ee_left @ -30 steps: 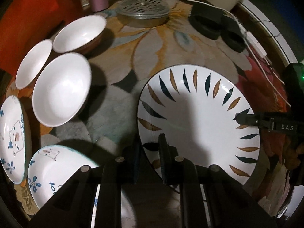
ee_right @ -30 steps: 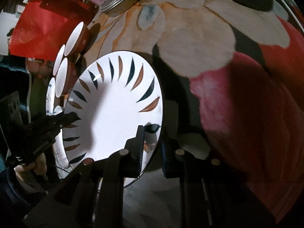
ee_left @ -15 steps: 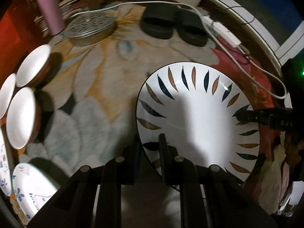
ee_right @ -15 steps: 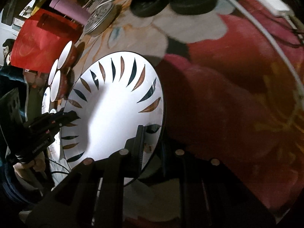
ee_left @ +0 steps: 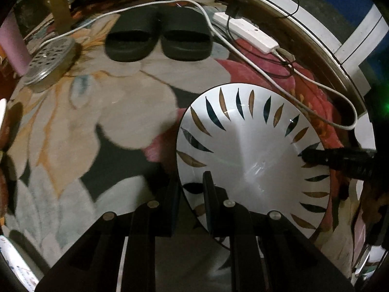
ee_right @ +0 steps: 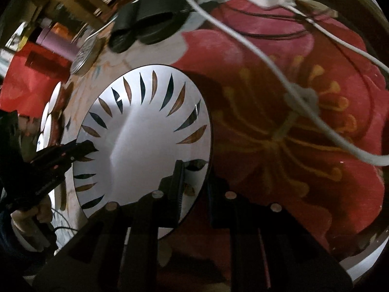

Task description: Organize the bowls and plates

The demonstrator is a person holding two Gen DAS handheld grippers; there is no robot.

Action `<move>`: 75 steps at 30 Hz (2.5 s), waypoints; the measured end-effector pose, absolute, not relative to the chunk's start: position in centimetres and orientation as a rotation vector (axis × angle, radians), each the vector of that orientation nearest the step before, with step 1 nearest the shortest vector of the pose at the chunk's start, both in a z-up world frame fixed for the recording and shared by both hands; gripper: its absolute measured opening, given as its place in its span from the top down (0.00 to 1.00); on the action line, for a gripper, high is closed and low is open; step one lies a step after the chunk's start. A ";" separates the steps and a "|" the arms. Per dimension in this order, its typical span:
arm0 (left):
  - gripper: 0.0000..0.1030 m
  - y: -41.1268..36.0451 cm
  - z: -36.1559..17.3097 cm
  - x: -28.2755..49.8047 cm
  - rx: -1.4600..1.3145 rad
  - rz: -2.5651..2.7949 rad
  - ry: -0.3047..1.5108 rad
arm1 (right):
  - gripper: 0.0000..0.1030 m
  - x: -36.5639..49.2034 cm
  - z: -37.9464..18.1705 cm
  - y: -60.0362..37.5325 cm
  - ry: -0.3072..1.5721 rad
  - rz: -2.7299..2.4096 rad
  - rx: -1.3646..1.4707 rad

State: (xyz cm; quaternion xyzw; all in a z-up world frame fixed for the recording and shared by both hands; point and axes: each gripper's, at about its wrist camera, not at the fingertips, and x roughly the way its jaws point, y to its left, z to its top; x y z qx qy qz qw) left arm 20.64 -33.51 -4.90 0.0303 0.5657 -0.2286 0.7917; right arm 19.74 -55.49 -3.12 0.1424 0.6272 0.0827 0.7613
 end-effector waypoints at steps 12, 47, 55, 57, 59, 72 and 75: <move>0.83 -34.7 -5.8 20.1 0.120 -0.450 1.233 | 0.80 19.6 -5.7 -57.8 1.388 0.100 0.378; 0.01 2.9 -0.2 7.4 -0.257 0.113 1.217 | 0.00 17.5 -1.1 -25.7 1.364 0.534 0.079; 0.14 6.3 -5.1 6.6 -0.265 0.133 1.269 | 0.07 15.8 -3.7 -18.8 1.430 0.652 -0.013; 0.16 6.9 -5.5 6.6 -0.279 0.131 1.268 | 0.17 15.9 -4.2 -17.5 1.437 0.658 -0.028; 0.19 7.2 -5.8 6.9 -0.286 0.124 1.261 | 0.20 16.2 -4.7 -16.6 1.447 0.654 -0.037; 0.78 8.4 -7.8 8.6 -0.309 0.085 1.300 | 0.83 16.1 -6.9 -14.5 1.504 0.670 -0.052; 0.87 9.0 -8.0 8.4 -0.323 0.069 1.303 | 0.84 15.9 -6.9 -14.2 1.498 0.678 -0.074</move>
